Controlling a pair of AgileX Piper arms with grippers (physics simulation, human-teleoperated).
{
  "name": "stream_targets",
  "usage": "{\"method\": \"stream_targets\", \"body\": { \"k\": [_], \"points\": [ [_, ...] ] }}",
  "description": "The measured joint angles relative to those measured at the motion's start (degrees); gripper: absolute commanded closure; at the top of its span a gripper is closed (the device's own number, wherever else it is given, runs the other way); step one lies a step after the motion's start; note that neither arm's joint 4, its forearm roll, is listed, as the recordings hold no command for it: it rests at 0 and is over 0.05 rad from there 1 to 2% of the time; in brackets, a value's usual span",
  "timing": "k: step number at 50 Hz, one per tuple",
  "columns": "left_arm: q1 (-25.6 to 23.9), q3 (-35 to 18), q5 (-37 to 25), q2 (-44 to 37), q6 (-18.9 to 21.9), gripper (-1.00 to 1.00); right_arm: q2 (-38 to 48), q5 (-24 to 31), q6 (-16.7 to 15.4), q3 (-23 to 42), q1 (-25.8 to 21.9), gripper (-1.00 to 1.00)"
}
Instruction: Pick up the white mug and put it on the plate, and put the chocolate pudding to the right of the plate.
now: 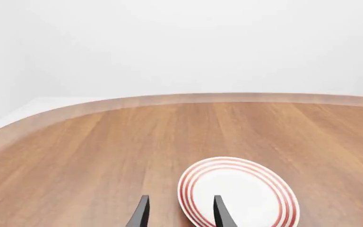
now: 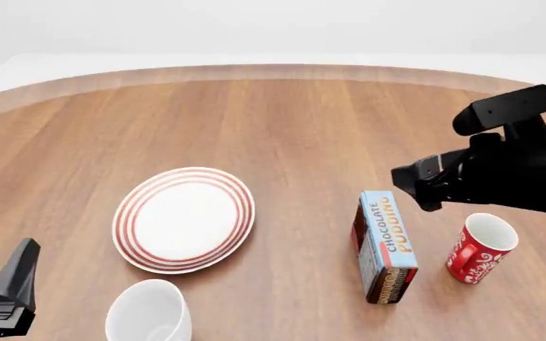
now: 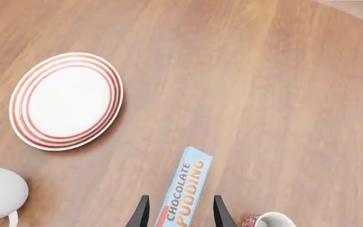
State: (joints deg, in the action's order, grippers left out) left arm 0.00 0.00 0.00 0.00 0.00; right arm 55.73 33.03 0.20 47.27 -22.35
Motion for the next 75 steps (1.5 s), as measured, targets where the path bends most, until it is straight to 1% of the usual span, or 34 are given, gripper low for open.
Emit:
{"method": "stream_targets", "body": {
  "k": [13, 27, 42, 52, 75],
  "points": [
    [0.0, 0.0, 0.0, 0.0, 0.0, -1.0, 4.0, 0.5, 3.4, 1.2, 0.3, -1.0],
    [0.0, 0.0, 0.0, 0.0, 0.0, -1.0, 7.5, 1.3, 5.9, 2.5, 1.2, -1.0],
    [0.0, 0.0, 0.0, 0.0, 0.0, -1.0, 11.3, 2.1, 7.3, 4.1, 1.3, -1.0],
    [0.0, 0.0, 0.0, 0.0, 0.0, -1.0, 13.6, 1.7, 7.8, 4.5, 1.5, -1.0],
    [0.0, 0.0, 0.0, 0.0, 0.0, -1.0, 17.1, -1.0, 9.9, 2.0, 1.7, -1.0]
  ]
}}
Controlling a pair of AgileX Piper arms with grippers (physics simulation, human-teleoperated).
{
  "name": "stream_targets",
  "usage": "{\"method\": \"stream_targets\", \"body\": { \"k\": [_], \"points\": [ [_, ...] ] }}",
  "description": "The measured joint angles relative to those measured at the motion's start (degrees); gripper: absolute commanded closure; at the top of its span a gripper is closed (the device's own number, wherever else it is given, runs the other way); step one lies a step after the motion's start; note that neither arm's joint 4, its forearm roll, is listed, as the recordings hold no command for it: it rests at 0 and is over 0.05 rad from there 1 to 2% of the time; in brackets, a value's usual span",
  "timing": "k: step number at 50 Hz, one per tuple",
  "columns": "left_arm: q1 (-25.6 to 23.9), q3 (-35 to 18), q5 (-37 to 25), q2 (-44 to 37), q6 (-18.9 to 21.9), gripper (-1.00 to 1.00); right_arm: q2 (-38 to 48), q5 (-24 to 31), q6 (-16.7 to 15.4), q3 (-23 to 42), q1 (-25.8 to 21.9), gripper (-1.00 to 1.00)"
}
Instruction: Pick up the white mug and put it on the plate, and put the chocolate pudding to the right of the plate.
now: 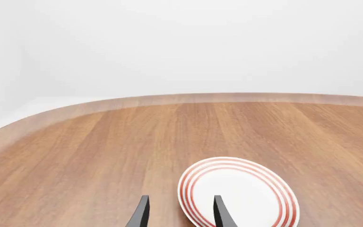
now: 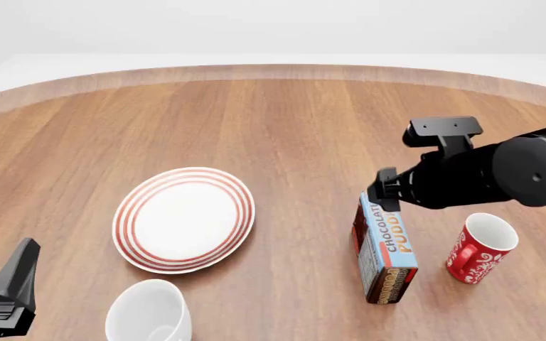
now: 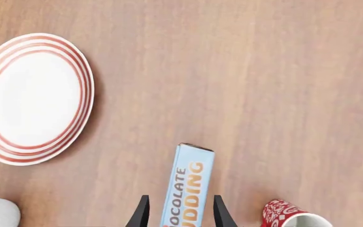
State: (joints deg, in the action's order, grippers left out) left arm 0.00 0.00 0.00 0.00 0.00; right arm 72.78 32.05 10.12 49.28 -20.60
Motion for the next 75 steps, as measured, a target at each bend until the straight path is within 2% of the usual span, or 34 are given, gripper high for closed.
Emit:
{"method": "stream_targets", "body": {
  "k": [18, 43, 75],
  "points": [
    [0.0, 0.0, 0.0, 0.0, 0.0, -1.0, 1.2, -1.1, 0.6, -2.2, 0.0, -1.0],
    [0.0, 0.0, 0.0, 0.0, 0.0, -1.0, 3.1, -4.9, 4.7, -6.8, -1.7, -1.0],
    [0.0, 0.0, 0.0, 0.0, 0.0, -1.0, 6.2, -8.3, 6.2, -9.8, -2.1, -1.0]
  ]
}}
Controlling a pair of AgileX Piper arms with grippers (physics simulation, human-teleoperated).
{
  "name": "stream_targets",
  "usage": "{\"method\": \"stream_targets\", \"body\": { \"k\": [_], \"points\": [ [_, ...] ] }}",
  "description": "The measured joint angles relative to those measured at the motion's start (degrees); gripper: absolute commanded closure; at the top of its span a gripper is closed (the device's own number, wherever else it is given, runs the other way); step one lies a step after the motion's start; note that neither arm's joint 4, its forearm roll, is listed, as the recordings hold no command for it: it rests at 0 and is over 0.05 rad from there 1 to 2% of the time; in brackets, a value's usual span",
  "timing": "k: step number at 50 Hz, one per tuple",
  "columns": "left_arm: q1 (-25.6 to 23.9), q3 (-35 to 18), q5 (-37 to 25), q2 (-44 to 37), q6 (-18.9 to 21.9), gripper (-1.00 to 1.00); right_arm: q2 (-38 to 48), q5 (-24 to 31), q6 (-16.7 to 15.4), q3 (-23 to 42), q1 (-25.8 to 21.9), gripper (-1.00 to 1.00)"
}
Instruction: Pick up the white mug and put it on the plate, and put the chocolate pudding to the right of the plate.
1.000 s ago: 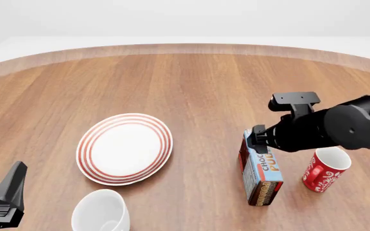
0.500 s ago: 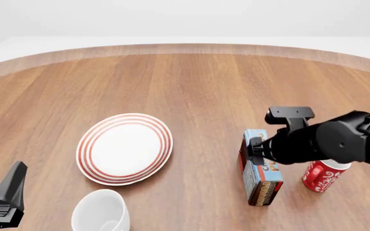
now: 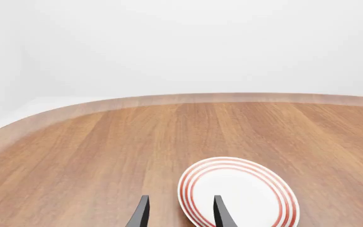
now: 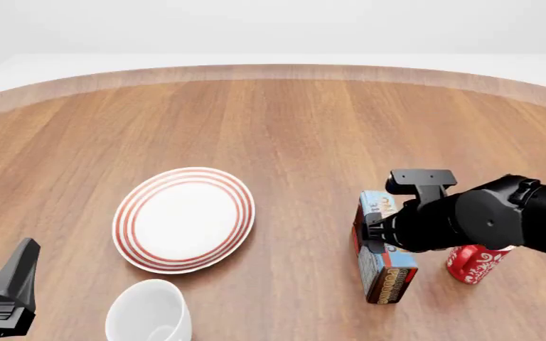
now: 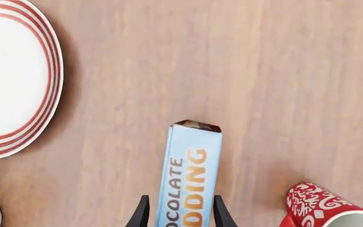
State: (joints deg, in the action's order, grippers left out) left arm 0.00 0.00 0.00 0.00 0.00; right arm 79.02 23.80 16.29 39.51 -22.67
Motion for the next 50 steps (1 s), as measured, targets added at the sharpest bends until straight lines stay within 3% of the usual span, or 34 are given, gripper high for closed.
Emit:
{"method": "stream_targets", "body": {
  "k": [15, 16, 50],
  "points": [
    [0.0, 0.0, 0.0, 0.0, 0.0, -1.0, 2.0, -1.8, 0.9, -1.2, -0.5, -1.0],
    [0.0, 0.0, 0.0, 0.0, 0.0, -1.0, 2.2, -1.9, 0.9, -1.3, -0.5, 1.0],
    [0.0, 0.0, 0.0, 0.0, 0.0, -1.0, 0.3, -0.8, -0.6, 0.7, -0.7, 1.0]
  ]
}}
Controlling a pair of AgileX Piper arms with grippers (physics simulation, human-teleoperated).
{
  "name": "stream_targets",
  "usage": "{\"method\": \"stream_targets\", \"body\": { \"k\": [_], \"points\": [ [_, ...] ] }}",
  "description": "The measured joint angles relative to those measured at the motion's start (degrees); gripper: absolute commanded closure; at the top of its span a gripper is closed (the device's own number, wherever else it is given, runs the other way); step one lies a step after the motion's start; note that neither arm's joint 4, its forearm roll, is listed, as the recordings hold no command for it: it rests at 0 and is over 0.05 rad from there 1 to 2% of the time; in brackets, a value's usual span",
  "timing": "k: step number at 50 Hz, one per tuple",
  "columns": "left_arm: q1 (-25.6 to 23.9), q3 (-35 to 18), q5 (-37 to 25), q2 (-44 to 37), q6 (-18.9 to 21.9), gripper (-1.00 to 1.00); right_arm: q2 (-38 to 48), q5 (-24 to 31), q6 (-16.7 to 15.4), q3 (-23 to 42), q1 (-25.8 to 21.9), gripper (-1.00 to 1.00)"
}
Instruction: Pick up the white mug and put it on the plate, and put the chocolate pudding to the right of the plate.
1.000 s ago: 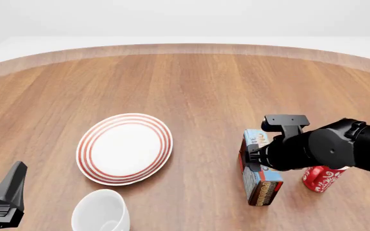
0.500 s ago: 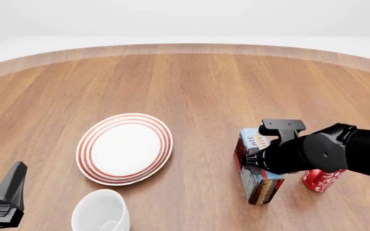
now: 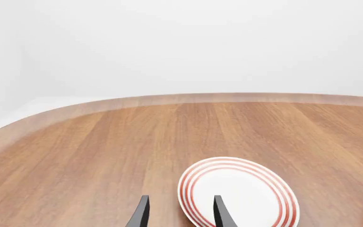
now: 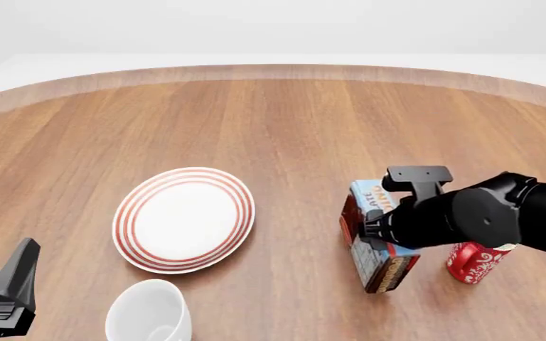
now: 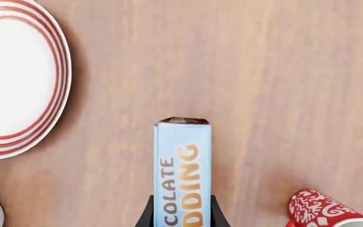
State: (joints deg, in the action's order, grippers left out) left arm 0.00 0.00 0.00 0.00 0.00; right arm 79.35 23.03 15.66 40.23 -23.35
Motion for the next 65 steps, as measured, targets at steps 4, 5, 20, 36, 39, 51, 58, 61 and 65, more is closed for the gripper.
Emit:
{"method": "stream_targets", "body": {
  "k": [4, 5, 20, 36, 39, 51, 58, 61, 65],
  "points": [
    [0.0, 0.0, 0.0, 0.0, 0.0, -1.0, -0.6, 0.7, -0.4, 0.8, 0.0, 1.0],
    [0.0, 0.0, 0.0, 0.0, 0.0, -1.0, -0.8, 0.9, -0.5, 1.0, 0.0, 1.0],
    [0.0, 0.0, 0.0, 0.0, 0.0, -1.0, -2.5, 4.5, -1.2, 5.5, 0.1, 1.0],
    [0.0, 0.0, 0.0, 0.0, 0.0, -1.0, -2.4, 7.7, -0.1, 11.3, -0.5, 1.0],
    [0.0, 0.0, 0.0, 0.0, 0.0, -1.0, -2.1, 8.0, 0.1, 12.2, -0.7, 1.0],
    [0.0, 0.0, 0.0, 0.0, 0.0, -1.0, -0.5, 8.7, 0.7, 15.4, -1.5, 1.0],
    [0.0, 0.0, 0.0, 0.0, 0.0, -1.0, 0.5, 8.5, 1.1, 16.8, -1.9, 1.0],
    [0.0, 0.0, 0.0, 0.0, 0.0, -1.0, 0.9, 8.3, 1.1, 17.4, -1.8, 1.0],
    [0.0, 0.0, 0.0, 0.0, 0.0, -1.0, 1.5, 8.1, 1.2, 18.1, -1.7, 1.0]
  ]
}}
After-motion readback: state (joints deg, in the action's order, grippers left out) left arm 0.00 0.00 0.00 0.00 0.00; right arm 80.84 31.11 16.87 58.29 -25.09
